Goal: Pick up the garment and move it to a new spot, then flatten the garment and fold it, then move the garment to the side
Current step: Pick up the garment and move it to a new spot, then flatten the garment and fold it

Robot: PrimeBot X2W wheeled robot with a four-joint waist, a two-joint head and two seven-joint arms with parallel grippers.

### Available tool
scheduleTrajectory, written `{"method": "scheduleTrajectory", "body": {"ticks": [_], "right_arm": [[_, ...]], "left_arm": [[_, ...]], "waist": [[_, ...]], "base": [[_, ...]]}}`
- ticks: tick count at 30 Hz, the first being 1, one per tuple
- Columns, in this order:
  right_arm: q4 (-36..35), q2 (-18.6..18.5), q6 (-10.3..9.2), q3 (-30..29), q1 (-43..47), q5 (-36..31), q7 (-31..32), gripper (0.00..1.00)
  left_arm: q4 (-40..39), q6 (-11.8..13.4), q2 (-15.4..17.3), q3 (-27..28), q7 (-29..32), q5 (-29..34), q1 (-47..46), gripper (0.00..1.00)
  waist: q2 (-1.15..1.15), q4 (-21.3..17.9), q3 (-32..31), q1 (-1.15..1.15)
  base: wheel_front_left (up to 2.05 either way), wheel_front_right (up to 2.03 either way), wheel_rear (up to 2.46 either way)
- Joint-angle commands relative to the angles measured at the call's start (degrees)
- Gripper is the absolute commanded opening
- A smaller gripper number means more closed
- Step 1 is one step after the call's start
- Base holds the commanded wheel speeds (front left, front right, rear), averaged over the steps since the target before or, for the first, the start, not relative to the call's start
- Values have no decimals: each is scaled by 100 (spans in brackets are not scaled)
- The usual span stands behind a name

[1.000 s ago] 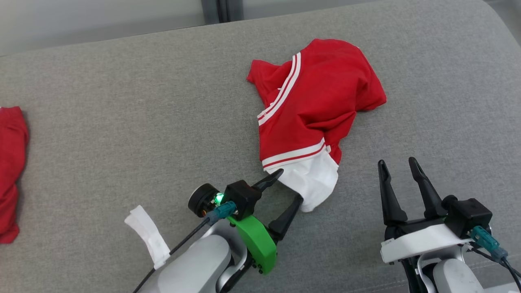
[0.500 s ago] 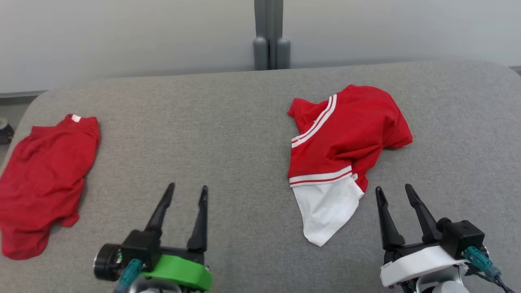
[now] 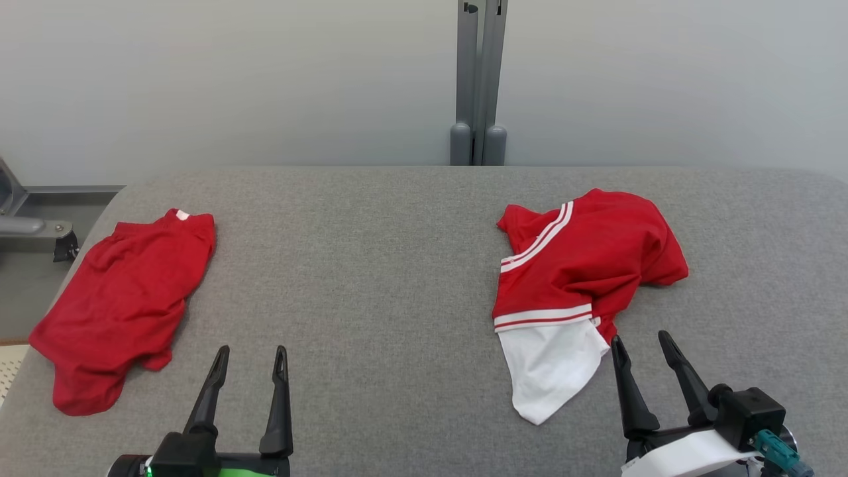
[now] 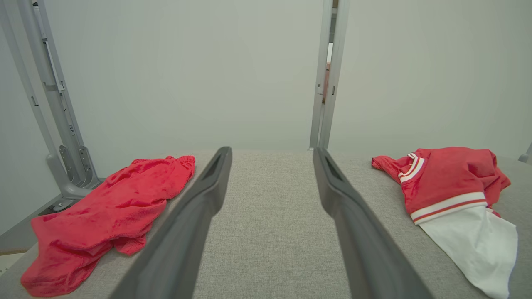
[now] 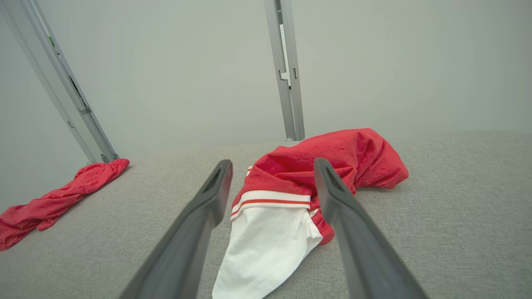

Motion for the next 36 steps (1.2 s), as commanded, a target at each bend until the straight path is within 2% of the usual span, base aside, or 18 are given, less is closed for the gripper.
{"method": "scheduleTrajectory", "body": {"ticks": [1, 14, 36], "right_arm": [[-16, -14, 1, 12, 90, -53, -1, 100], [15, -14, 1, 23, 276, -41, -1, 100], [10, -14, 1, 13, 246, -112, -1, 100]], "left_arm": [[-20, -36, -32, 42, -4, 74, 94, 100], [77, -244, -89, 185, -5, 236, 211, 100], [153, -140, -89, -11, -4, 213, 124, 100]], "waist": [[0, -31, -36, 0], [0, -277, -144, 0], [0, -492, -132, 0]], "base": [[0, 0, 0], [0, 0, 0], [0, 0, 0]]}}
